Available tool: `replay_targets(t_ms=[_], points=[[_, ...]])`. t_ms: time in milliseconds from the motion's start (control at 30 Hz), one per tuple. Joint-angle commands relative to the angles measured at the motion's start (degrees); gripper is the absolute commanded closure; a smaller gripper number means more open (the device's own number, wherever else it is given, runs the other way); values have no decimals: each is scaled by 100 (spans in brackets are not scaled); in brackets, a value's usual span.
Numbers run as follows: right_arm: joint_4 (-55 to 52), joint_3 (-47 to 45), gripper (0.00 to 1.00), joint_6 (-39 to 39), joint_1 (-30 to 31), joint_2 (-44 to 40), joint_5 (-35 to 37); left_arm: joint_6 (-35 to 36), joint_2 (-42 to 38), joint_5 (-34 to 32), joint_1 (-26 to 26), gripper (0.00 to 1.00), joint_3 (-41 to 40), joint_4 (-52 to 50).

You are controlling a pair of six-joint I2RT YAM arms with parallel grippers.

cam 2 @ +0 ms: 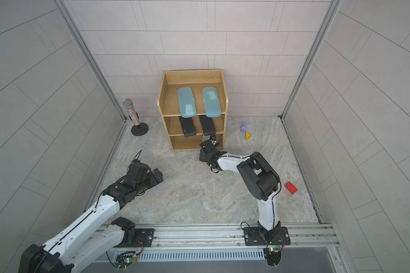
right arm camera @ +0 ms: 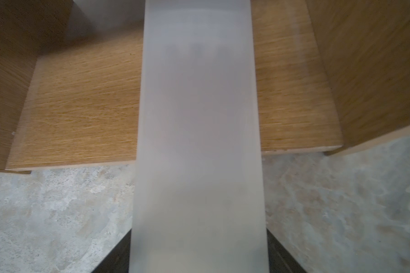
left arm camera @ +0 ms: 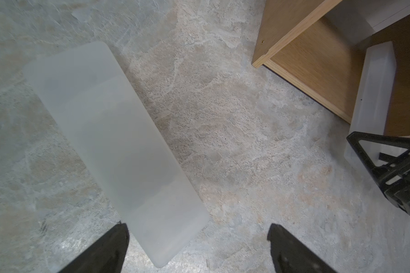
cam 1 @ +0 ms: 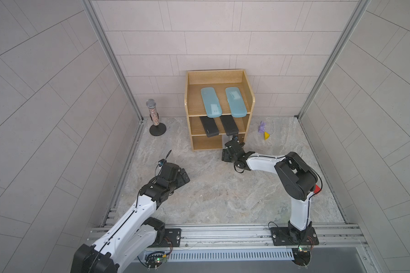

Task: Place the pencil cases on the shelf according to color
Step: Place the pencil case on the shelf.

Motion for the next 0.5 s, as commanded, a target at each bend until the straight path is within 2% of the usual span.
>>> replay_targets(t_ms=[0,100,233,467], points=[[-176,68,20,-66,-16,-4,185,109,-56,-9,31,0,-56,-16],[-244,-4,11,-57,-20,-146,194,108,-64,18,31,0,-90,-19],[-148,-277,4,-30,-19,-431,210,96,-111,97,29,0,-126,-42],[27,-864,2,14,49,-1079,162,-100,-496,-19,31,0,-195,-317]])
